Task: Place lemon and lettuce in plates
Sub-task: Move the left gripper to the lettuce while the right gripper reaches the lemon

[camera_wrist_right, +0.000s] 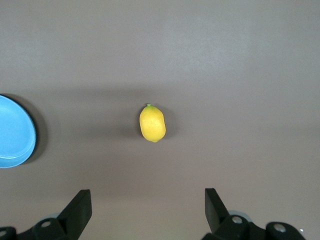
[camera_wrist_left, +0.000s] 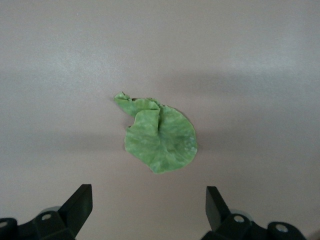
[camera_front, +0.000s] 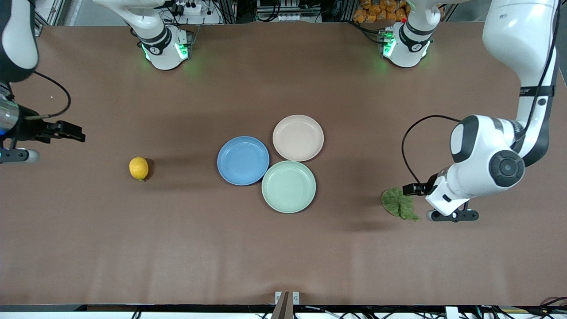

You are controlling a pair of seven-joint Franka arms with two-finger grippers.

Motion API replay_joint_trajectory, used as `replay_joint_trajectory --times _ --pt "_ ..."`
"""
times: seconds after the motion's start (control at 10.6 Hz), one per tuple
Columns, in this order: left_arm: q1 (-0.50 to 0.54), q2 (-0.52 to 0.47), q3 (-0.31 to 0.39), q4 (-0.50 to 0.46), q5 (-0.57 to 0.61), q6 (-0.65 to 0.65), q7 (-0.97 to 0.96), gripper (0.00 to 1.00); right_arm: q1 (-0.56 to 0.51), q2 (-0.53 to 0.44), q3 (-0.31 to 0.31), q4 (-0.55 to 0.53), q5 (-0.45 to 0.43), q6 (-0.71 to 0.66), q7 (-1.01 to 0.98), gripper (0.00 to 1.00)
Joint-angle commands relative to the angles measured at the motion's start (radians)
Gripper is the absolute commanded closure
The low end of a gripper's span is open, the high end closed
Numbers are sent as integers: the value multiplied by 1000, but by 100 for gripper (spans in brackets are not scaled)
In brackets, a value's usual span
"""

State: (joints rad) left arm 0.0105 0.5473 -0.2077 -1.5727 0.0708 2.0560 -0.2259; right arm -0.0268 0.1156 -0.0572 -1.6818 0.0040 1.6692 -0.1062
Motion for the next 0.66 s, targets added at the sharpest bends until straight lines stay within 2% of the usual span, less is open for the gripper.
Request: replay_joint_trajectory --times 0.0,0.38,0.57 --pt "6 40 -7 -7 44 62 -38 0 -8 -22 5 -68 16 55 -1 0" --pt "6 114 -6 -7 61 150 -62 0 -7 -28 5 -191 16 205 -4 0" --pt "-4 141 26 -7 73 183 -72 0 -7 -27 5 -232 16 260 -6 0"
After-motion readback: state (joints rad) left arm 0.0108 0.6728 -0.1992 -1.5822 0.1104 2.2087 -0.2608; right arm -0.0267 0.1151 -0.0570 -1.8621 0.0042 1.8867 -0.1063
